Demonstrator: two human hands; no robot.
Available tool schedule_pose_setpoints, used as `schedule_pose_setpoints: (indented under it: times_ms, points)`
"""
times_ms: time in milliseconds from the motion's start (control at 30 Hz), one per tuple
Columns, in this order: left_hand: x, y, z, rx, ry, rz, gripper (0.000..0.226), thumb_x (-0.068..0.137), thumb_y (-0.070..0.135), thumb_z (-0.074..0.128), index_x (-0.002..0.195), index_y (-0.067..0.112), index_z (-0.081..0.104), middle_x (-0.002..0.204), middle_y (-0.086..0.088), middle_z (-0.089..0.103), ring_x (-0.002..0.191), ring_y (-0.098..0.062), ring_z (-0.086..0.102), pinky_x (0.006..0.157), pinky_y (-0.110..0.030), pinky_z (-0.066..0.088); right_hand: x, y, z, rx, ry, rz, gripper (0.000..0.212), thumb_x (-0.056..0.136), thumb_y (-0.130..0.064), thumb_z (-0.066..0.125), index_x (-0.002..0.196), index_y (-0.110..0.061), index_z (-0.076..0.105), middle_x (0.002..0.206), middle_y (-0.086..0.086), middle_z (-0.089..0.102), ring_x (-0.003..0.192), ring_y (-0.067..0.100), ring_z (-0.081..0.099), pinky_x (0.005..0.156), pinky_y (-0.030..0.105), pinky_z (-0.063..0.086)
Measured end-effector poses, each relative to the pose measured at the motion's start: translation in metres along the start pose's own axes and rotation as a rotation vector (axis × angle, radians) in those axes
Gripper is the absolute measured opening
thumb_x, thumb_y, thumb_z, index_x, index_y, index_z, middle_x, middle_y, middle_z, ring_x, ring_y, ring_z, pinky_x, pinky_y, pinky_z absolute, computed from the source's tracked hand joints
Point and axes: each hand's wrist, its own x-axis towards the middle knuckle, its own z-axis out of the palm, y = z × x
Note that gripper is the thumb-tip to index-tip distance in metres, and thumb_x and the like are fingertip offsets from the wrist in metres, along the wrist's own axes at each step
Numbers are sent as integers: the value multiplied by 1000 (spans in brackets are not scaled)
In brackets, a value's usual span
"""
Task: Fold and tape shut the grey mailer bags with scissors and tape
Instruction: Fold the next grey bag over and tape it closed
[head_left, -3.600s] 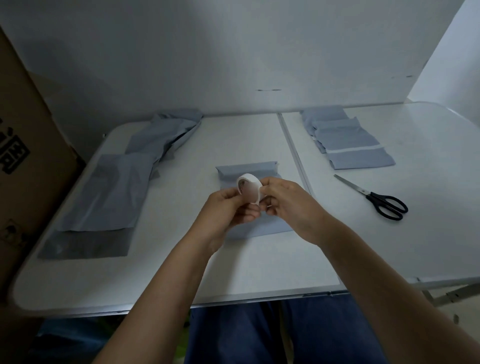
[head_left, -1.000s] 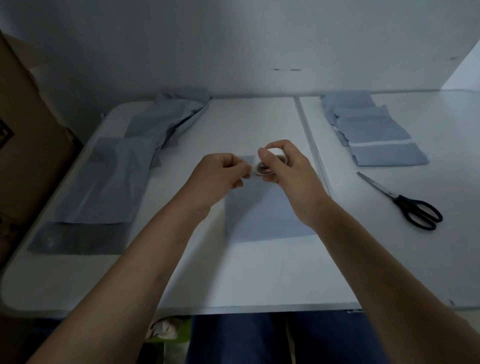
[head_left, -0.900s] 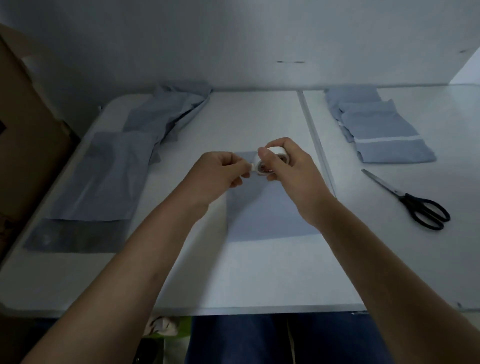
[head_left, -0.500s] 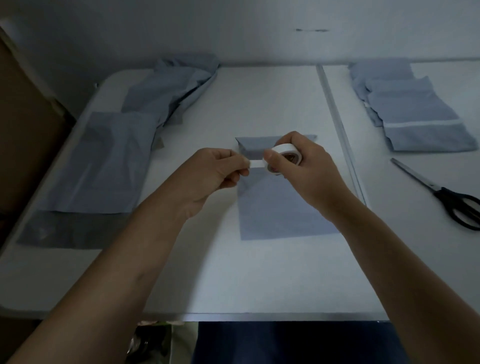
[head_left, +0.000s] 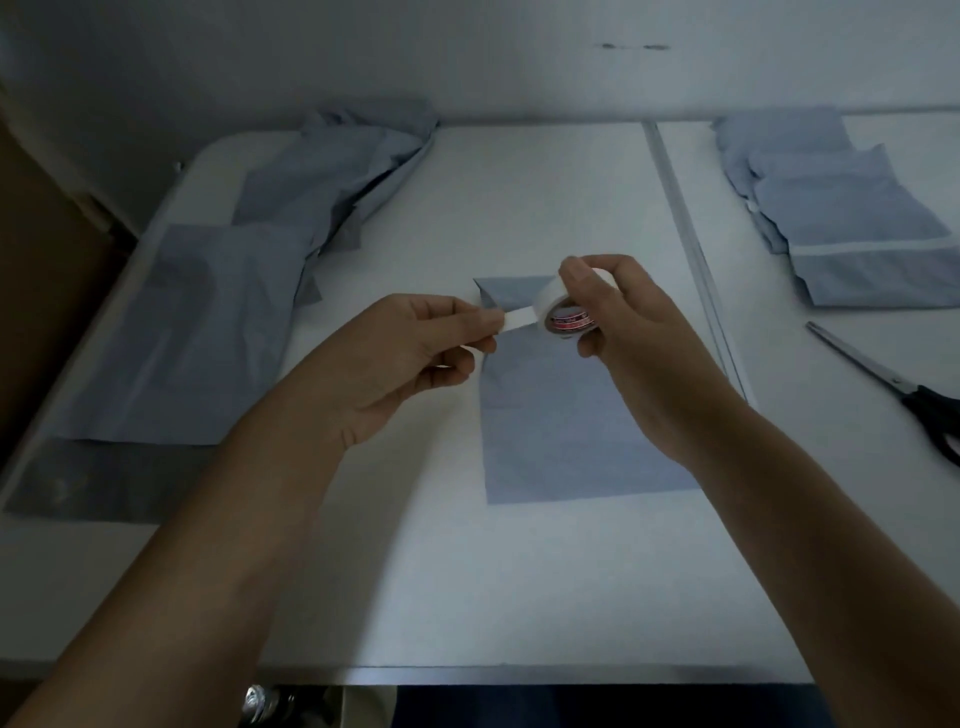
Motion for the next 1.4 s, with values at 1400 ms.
schedule_pose_setpoints:
  times_ms: [1400]
  points:
    - [-21, -53, 9, 633, 208, 249, 13, 99, 37, 47, 92, 26, 51, 90, 17, 65, 65, 4, 51, 57, -14, 34, -19, 26, 3, -353, -42, -136, 49, 76, -61, 49, 93, -16, 58, 85, -4, 69, 71, 6, 68, 58, 16, 49]
